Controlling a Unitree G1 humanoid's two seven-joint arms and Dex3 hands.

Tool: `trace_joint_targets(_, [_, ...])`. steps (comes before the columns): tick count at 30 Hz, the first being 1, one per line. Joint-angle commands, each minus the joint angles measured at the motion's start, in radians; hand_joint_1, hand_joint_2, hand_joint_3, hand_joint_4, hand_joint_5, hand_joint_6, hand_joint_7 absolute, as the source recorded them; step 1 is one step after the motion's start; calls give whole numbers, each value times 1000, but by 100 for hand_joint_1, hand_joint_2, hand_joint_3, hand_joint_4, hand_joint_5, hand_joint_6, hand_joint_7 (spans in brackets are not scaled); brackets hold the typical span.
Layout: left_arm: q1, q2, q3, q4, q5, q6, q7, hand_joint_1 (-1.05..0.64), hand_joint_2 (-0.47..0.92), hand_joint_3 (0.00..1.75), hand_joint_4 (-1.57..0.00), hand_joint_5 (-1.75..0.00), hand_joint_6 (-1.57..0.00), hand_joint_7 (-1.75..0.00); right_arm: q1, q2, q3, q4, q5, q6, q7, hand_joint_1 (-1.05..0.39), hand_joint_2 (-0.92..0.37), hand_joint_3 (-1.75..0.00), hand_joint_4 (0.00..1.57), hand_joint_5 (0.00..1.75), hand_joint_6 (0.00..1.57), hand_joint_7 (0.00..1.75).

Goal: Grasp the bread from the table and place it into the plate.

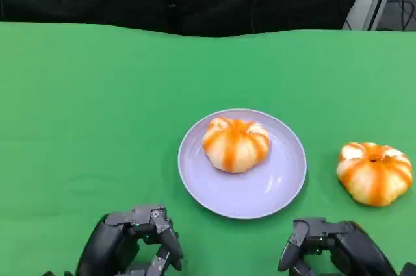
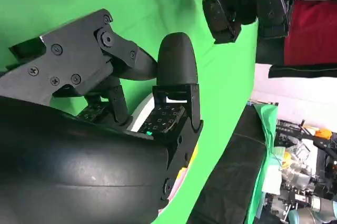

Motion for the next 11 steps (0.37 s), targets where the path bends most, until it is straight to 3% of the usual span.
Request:
trace_joint_targets(1, [23, 3, -10, -25, 1, 18, 0, -16, 53, 111, -94, -152, -98, -131, 8, -13, -4, -11, 9, -9, 1, -11, -62, -95, 83, 145, 86, 117])
trace_joint_targets(11, [30, -6, -28, -45, 27, 35, 22, -15, 52, 114, -95, -150, -100, -126, 17, -31, -13, -42, 39, 17, 27, -11, -63, -96, 82, 147, 85, 117])
